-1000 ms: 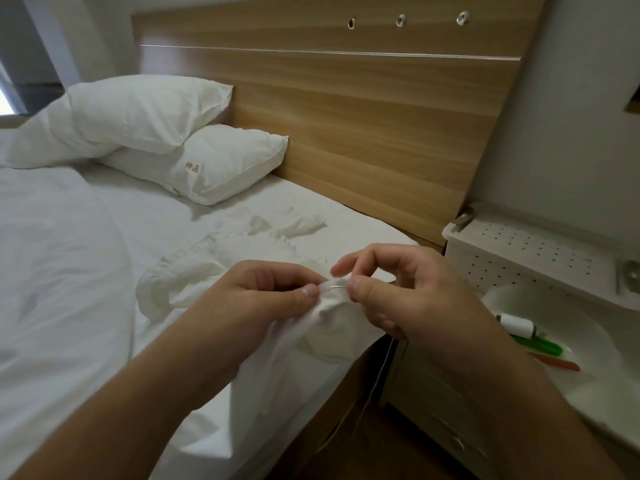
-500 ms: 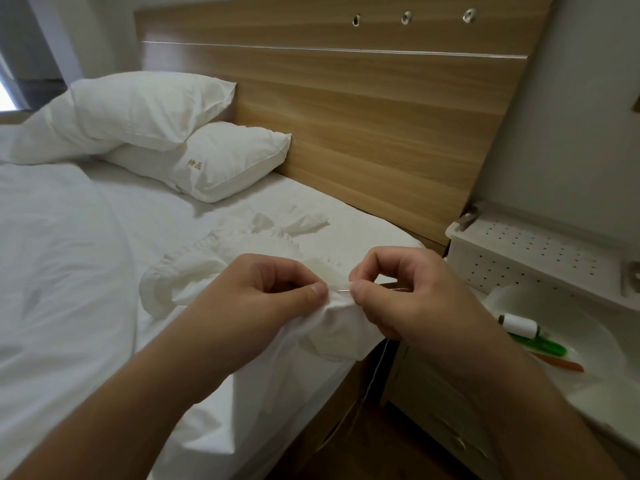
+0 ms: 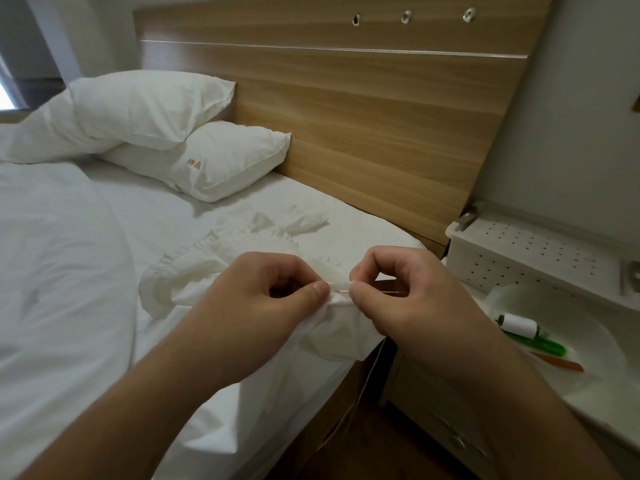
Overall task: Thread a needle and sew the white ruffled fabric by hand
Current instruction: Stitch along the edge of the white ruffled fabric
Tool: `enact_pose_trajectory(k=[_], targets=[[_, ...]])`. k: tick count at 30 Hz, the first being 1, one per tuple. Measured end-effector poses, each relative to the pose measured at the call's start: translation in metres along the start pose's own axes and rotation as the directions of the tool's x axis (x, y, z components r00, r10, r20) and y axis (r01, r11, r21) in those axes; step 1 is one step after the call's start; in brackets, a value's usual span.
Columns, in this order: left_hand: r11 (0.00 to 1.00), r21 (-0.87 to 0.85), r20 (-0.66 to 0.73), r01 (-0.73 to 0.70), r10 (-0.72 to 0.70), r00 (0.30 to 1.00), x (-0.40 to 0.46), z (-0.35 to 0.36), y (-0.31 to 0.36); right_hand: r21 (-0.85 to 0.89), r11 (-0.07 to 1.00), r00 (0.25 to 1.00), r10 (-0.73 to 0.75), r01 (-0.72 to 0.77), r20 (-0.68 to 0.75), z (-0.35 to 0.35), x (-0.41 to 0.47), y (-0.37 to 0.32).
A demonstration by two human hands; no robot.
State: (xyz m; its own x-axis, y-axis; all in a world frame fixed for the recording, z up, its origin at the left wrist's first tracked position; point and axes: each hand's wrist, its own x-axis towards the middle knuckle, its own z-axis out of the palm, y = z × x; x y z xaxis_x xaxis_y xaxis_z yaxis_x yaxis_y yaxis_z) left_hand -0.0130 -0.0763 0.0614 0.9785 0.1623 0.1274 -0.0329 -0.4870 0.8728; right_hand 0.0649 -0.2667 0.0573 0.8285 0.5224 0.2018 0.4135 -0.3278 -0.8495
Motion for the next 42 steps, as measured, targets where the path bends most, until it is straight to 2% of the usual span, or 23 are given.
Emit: enact_pose_trajectory(k=[9,28,35,42], targets=[[0.987,0.092,-0.031,-0.131,0.134,0.990,0.000,0.003,-0.004,-0.097,0.992,0.992,-0.093,0.085,-0.084,0.009,-0.001,0.000],[0.982,0.128,-0.023,-0.141,0.145,0.989,0.002,0.002,-0.007,-0.215,0.967,0.979,-0.166,0.138,-0.116,0.019,-0.001,0.004],[0.981,0.134,-0.038,-0.137,0.144,0.989,0.003,-0.001,-0.009,-0.177,0.977,0.978,-0.149,0.122,-0.148,0.017,0.000,0.004],[0.964,0.220,-0.043,-0.147,0.160,0.986,0.003,-0.001,-0.008,-0.125,0.986,0.980,-0.130,0.111,-0.154,0.017,0.001,0.003]])
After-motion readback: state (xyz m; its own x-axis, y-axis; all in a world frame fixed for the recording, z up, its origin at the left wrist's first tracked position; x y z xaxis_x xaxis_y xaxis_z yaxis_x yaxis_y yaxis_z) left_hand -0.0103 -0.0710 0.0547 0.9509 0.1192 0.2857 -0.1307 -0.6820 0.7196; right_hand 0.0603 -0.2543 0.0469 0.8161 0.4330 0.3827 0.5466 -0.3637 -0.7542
